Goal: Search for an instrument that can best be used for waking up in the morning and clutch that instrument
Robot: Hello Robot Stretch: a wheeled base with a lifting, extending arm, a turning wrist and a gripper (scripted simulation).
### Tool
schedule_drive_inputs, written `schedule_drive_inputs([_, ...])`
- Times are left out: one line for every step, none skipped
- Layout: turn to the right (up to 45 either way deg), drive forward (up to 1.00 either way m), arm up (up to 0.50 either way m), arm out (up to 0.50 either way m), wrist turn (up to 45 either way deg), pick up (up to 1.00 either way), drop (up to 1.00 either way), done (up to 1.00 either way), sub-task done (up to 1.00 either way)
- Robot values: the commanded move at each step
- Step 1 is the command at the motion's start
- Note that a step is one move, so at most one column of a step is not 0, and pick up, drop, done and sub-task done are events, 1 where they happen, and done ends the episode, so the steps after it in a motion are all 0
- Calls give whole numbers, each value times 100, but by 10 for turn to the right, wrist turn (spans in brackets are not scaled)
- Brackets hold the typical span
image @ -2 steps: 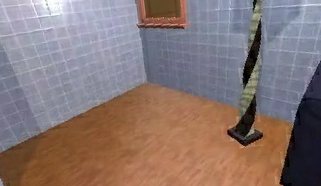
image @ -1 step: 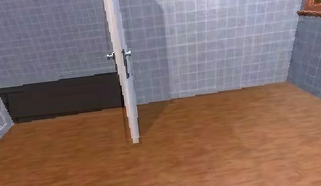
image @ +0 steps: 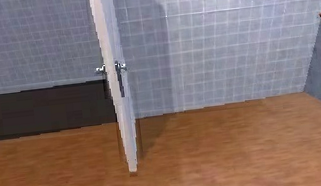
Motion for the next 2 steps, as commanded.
schedule_drive_inputs([-450,0,0,0,0,0,0,0,0])
schedule_drive_inputs([-30,0,0,0,0,0,0,0,0])
